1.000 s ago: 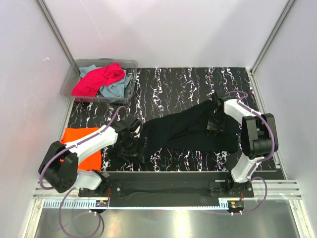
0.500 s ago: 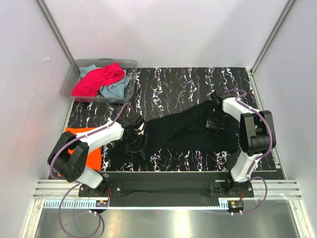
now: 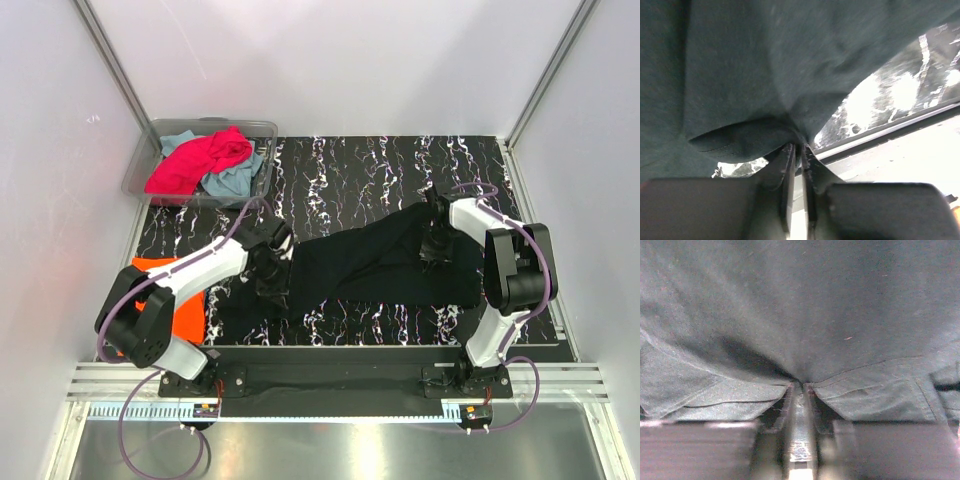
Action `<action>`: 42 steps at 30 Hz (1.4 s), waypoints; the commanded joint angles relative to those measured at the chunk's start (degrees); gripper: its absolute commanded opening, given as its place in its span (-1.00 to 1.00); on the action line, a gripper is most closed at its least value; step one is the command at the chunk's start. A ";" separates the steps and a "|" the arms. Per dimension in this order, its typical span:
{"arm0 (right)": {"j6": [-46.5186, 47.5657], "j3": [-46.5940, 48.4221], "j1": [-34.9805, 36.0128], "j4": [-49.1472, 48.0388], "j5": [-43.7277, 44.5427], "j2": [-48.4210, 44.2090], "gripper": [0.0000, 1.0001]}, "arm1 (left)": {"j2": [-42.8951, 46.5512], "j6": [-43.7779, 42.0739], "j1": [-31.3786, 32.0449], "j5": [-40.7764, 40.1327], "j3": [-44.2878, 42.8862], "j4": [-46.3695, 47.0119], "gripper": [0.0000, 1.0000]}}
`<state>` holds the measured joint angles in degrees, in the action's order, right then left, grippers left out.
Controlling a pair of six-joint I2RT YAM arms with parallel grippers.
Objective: Fold and stack the t-shirts
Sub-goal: Flatten the tshirt out
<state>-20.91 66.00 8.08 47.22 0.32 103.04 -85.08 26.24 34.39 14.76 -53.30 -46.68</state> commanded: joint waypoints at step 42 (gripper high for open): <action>-1.24 0.09 8.36 2.09 -0.67 -7.89 0.00 | 17.67 7.16 -5.74 -10.64 -33.71 -5.18 -1.00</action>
<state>-24.47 63.51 15.84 49.60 -3.44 90.59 -65.25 35.46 29.23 5.04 -83.92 -54.35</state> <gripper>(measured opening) 0.495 0.012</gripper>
